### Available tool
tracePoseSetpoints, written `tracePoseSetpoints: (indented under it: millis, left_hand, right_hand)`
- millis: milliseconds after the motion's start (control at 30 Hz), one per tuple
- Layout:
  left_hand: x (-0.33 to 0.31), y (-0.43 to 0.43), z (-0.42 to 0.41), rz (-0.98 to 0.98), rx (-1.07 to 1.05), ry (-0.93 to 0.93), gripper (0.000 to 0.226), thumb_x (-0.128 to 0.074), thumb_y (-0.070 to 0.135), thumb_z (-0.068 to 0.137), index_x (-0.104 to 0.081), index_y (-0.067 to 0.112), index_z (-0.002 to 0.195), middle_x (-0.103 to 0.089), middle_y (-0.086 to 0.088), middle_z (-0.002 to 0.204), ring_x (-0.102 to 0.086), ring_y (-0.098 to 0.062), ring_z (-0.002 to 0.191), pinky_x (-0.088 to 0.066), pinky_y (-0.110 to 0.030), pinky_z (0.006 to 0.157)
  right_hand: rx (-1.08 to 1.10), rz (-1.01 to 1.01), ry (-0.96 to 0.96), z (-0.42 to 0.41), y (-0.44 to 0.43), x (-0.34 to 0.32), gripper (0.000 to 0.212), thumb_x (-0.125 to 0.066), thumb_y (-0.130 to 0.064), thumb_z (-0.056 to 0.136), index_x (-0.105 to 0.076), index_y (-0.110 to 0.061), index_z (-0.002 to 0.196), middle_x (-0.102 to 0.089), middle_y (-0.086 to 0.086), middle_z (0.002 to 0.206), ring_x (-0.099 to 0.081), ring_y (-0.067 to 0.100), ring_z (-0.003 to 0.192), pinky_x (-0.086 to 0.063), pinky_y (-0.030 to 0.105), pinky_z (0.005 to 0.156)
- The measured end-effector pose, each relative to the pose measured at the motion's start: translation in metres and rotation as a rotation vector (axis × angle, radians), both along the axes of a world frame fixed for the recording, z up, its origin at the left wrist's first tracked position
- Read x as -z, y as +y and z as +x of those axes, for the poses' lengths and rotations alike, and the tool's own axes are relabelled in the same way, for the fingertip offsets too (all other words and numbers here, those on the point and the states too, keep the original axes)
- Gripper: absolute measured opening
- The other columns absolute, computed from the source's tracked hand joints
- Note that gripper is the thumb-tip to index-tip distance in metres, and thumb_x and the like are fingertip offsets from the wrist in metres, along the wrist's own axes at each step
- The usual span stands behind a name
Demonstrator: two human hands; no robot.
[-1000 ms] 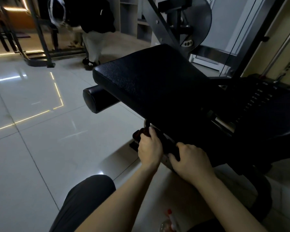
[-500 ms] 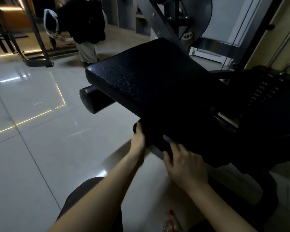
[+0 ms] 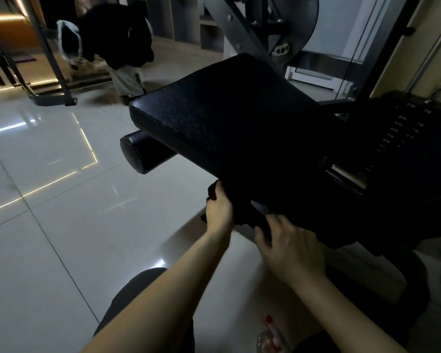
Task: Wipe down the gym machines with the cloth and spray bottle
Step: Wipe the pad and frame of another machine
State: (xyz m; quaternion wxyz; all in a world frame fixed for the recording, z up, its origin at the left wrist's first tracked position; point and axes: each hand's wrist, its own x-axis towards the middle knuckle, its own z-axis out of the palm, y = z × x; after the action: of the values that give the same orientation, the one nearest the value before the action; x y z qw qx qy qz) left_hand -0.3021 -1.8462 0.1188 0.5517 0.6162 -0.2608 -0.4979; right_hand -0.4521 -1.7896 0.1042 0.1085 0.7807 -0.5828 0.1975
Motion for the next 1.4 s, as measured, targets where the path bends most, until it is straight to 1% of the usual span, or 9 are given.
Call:
tracePoseSetpoints:
  millis: [133, 200, 300, 400, 567, 800, 1100, 1233, 1400]
  left_hand:
    - [-0.001, -0.006, 0.018, -0.07, 0.174, 0.0, 0.043, -0.033, 0.054, 0.105, -0.056, 0.024, 0.126, -0.07, -0.009, 0.1, -0.067, -0.018, 0.067, -0.046, -0.022, 0.046]
    - [0.003, -0.005, 0.029, -0.047, 0.125, -0.009, 0.052, -0.049, 0.06, 0.099, -0.059, 0.015, 0.124, -0.067, -0.007, 0.098, -0.069, -0.026, 0.079, -0.046, -0.026, 0.059]
    - [0.009, -0.007, 0.044, 0.094, 0.03, -0.205, 0.098, -0.061, 0.077, 0.08, -0.03, 0.01, 0.144, -0.054, -0.004, 0.121, -0.057, -0.027, 0.105, -0.046, -0.033, 0.082]
    - [0.009, -0.01, 0.036, 0.043, 0.014, -0.3, 0.079, -0.05, 0.075, 0.081, -0.042, 0.011, 0.127, -0.058, -0.009, 0.119, -0.058, -0.029, 0.108, -0.051, -0.044, 0.096]
    - [-0.007, -0.008, 0.021, -0.221, 0.2, 0.148, 0.033, -0.039, 0.023, 0.102, -0.059, 0.005, 0.083, -0.058, -0.009, 0.064, -0.054, -0.024, 0.053, -0.04, -0.028, 0.047]
    - [0.022, -0.023, 0.027, -0.212, 0.348, 0.464, 0.037, -0.068, 0.036, 0.083, -0.059, 0.009, 0.108, -0.059, -0.017, 0.093, -0.06, -0.029, 0.075, -0.048, -0.035, 0.067]
    - [0.01, 0.007, 0.013, -0.175, 0.217, -0.053, 0.033, -0.051, 0.042, 0.094, -0.056, 0.01, 0.088, -0.059, -0.007, 0.07, -0.058, -0.021, 0.058, -0.045, -0.038, 0.055]
    - [0.016, 0.014, 0.022, -0.078, 0.308, -0.034, 0.038, -0.046, 0.048, 0.103, -0.065, 0.016, 0.107, -0.074, -0.005, 0.092, -0.073, -0.021, 0.085, -0.06, -0.04, 0.074]
    - [0.011, -0.009, 0.022, -0.102, 0.193, 0.489, 0.035, -0.057, 0.044, 0.092, -0.066, 0.012, 0.1, -0.071, -0.006, 0.092, -0.07, -0.023, 0.08, -0.055, -0.037, 0.074]
  right_hand:
    - [-0.008, 0.016, -0.017, -0.003, 0.002, 0.001, 0.044, -0.036, -0.051, 0.097, -0.066, -0.02, 0.105, -0.066, 0.002, 0.087, -0.065, 0.02, 0.068, -0.037, 0.025, 0.054]
    - [-0.001, 0.01, -0.04, -0.005, 0.003, 0.001, 0.045, -0.036, -0.052, 0.097, -0.067, -0.021, 0.104, -0.066, 0.001, 0.087, -0.064, 0.018, 0.068, -0.033, 0.024, 0.056]
    - [-0.004, -0.006, -0.046, -0.005, 0.001, -0.001, 0.046, -0.038, -0.052, 0.097, -0.069, -0.019, 0.102, -0.065, 0.002, 0.086, -0.064, 0.021, 0.067, -0.033, 0.025, 0.057]
    - [-0.005, -0.012, -0.057, -0.004, 0.002, 0.0, 0.046, -0.038, -0.053, 0.096, -0.069, -0.018, 0.099, -0.065, 0.001, 0.085, -0.063, 0.021, 0.066, -0.033, 0.025, 0.057]
    - [0.005, -0.021, -0.06, -0.002, 0.001, -0.001, 0.045, -0.038, -0.053, 0.096, -0.068, -0.019, 0.091, -0.063, 0.001, 0.079, -0.061, 0.02, 0.062, -0.034, 0.025, 0.053]
    - [0.014, -0.056, -0.019, -0.002, -0.002, 0.0, 0.039, -0.043, -0.05, 0.095, -0.065, -0.019, 0.086, -0.061, 0.001, 0.075, -0.059, 0.02, 0.057, -0.027, 0.024, 0.053]
    - [0.03, -0.023, 0.002, 0.0, 0.004, 0.001, 0.048, -0.03, -0.054, 0.097, -0.065, -0.02, 0.098, -0.062, 0.0, 0.082, -0.06, 0.016, 0.062, -0.03, 0.026, 0.054]
    - [0.031, -0.037, -0.004, 0.0, 0.004, 0.002, 0.047, -0.033, -0.053, 0.098, -0.067, -0.019, 0.098, -0.062, 0.0, 0.082, -0.06, 0.015, 0.061, -0.03, 0.023, 0.053]
    - [0.028, -0.073, -0.008, -0.002, 0.002, 0.003, 0.048, -0.036, -0.053, 0.098, -0.068, -0.017, 0.096, -0.063, 0.002, 0.081, -0.06, 0.019, 0.06, -0.031, 0.025, 0.052]
